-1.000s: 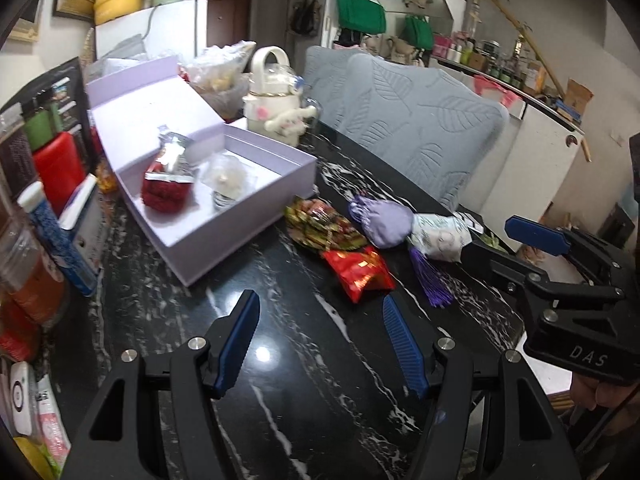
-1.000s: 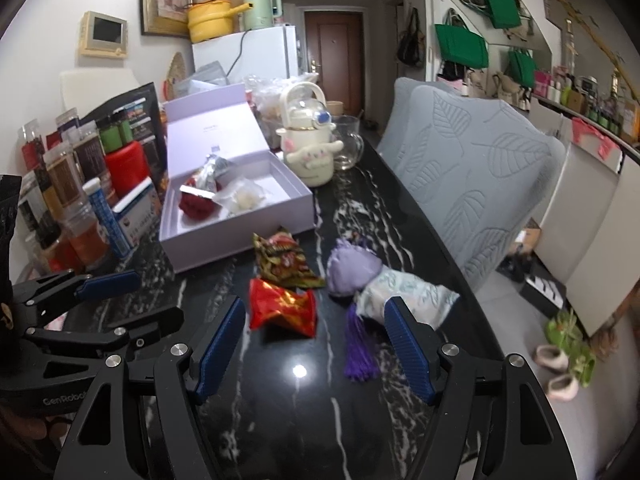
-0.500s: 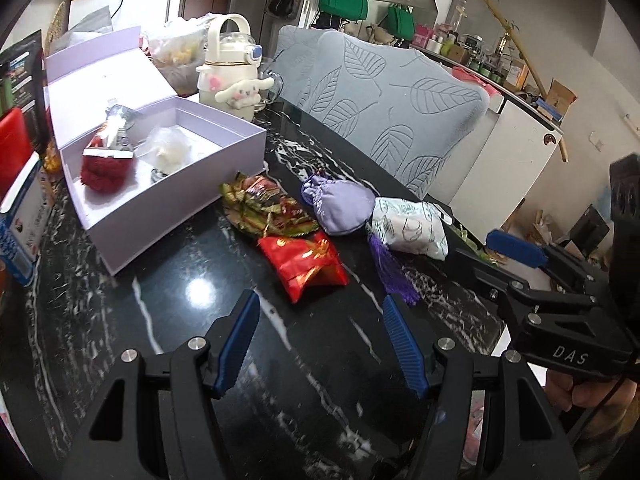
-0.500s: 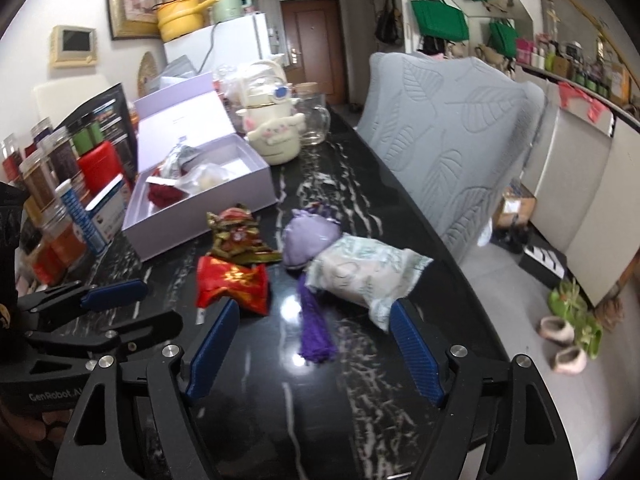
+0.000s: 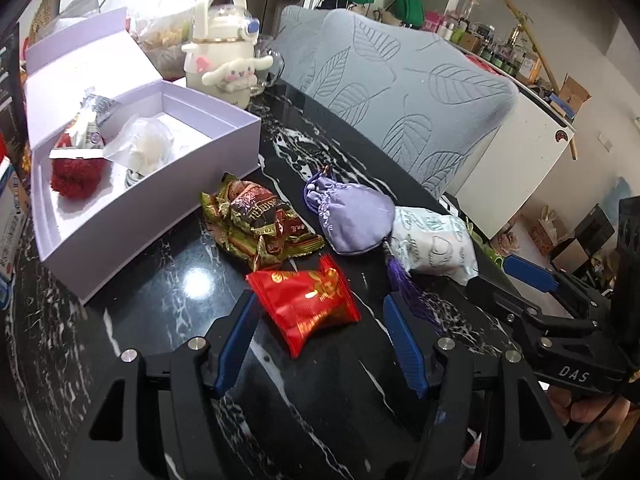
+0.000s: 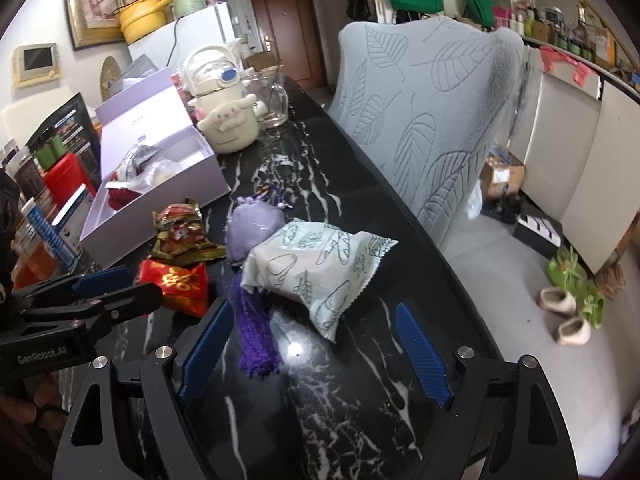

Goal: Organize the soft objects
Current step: 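Grasp the red-and-gold packet with the left gripper while the right gripper reaches toward the white leaf-print packet, then grasp the white leaf-print packet with the right gripper while the left gripper lifts the red packet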

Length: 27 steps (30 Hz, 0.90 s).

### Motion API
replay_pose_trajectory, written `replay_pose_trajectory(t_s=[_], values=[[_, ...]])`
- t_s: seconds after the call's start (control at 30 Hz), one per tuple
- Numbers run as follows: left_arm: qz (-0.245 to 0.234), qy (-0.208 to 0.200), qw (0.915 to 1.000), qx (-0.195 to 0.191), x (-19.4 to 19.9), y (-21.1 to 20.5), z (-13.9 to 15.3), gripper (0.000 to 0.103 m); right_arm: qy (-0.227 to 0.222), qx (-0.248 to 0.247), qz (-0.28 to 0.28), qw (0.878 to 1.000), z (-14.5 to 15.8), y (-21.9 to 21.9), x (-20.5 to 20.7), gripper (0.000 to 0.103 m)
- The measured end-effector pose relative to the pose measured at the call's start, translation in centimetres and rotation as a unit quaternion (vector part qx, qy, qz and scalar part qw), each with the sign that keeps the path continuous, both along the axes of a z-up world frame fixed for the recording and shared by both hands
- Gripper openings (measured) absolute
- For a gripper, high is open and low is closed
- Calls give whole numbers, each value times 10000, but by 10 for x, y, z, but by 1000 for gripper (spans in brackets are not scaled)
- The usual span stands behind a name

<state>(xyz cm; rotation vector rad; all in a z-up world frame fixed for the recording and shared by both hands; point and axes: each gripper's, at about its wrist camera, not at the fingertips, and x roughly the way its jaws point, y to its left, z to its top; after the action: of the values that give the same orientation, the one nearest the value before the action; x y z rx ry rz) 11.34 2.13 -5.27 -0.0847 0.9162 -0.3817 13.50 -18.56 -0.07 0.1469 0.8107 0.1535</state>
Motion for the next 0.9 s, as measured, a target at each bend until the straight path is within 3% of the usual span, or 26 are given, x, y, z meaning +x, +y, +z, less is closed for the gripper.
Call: replay_pose_trajectory(t_s=[0.47,0.9], values=[[-74,606,9981,47,32,-8,-31,64,179,-12,-31,9998,-13,-3,25,84],[-193,328,9987,348,37,-23,-34,67,357,257,-54,9990,-25,-4,46,86]])
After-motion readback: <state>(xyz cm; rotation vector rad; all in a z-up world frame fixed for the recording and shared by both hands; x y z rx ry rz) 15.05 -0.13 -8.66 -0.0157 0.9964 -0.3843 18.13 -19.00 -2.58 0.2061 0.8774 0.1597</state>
